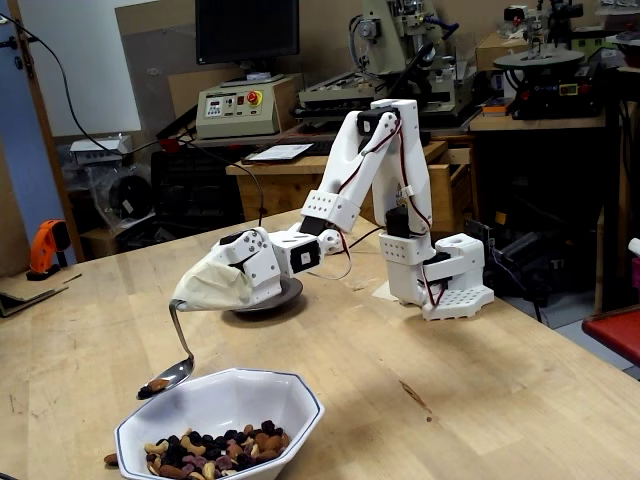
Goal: Use spoon to transfer food from the white bowl to brown plate
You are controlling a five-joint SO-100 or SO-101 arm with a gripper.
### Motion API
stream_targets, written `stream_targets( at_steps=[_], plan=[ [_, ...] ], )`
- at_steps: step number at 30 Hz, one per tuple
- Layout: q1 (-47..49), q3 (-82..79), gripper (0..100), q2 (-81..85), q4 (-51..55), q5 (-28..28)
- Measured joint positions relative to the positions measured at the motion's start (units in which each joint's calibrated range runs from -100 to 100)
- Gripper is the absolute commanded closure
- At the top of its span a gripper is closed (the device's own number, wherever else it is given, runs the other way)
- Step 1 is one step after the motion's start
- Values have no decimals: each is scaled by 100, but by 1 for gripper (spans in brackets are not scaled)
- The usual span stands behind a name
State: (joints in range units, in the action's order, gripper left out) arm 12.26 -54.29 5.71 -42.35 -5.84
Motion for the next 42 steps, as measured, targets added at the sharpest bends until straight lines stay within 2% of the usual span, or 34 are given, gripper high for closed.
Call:
stream_targets(
  at_steps=[7, 24, 36, 42],
  plan=[
    [0, 0, 96, 34, -177, 0],
    [0, -42, 96, 1365, -474, 0],
    [-810, -2003, 96, 2705, -474, 0],
    [-1277, -2382, 96, 3031, -474, 0]
  ],
)
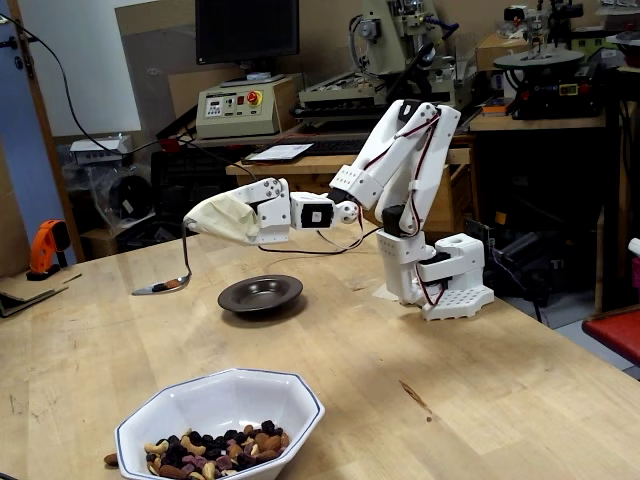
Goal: Use spoon to transfer food from the white bowl to brown plate
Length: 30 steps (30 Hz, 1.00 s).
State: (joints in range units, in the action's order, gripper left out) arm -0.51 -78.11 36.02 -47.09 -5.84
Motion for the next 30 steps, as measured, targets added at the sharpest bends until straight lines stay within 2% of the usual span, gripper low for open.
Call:
stream_targets(
  at_steps=[18, 30],
  plan=[
    [-1555, -59, 96, 26, 0, 0],
    [-1949, -1035, 96, 567, 0, 5]
  ],
)
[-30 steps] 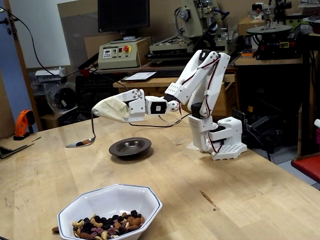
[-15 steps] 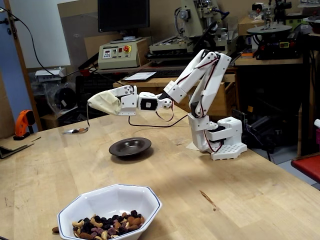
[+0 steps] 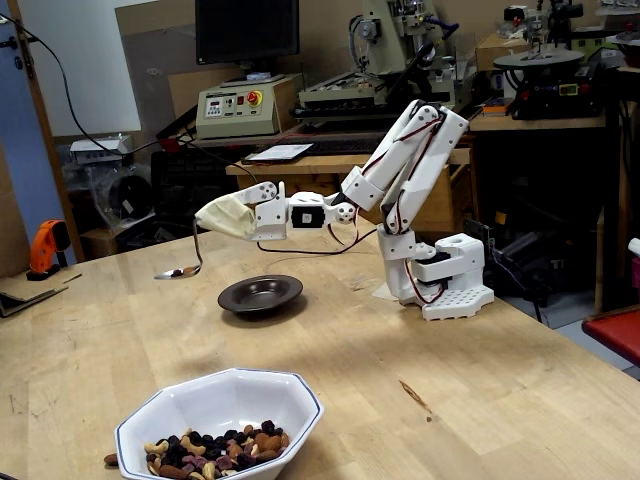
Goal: Use spoon to transfer food from the white bowl to brown plate
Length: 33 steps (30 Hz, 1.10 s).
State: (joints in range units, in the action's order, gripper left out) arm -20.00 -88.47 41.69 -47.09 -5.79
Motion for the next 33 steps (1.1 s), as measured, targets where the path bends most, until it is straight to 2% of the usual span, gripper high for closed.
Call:
stream_targets(
  at_steps=[9, 33],
  plan=[
    [-263, -657, 96, 842, 345, 0],
    [-453, -875, 96, 4543, 3854, 0]
  ],
)
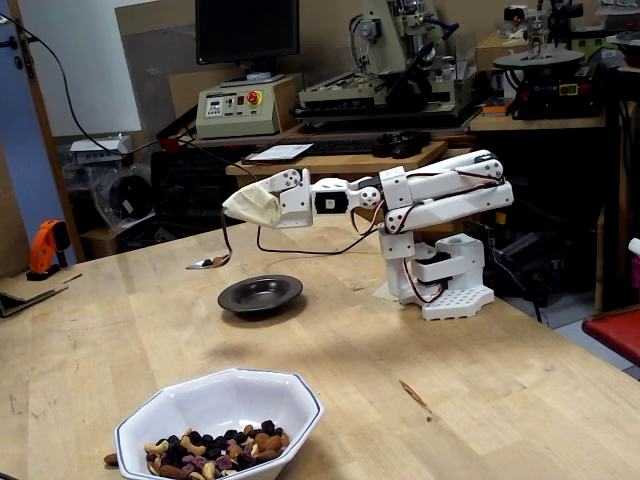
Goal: Use spoon to transfer food from the white bowl to brown plate
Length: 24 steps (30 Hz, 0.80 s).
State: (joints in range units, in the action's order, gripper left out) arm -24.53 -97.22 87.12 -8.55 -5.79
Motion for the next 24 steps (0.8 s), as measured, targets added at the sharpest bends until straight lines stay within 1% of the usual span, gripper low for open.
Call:
stream_targets(
  at_steps=[7, 12, 24],
  plan=[
    [-431, -8, 96, 524, 554, -20],
    [-650, -8, 96, 610, 803, -29],
    [-686, -8, 96, 610, 899, -29]
  ],
)
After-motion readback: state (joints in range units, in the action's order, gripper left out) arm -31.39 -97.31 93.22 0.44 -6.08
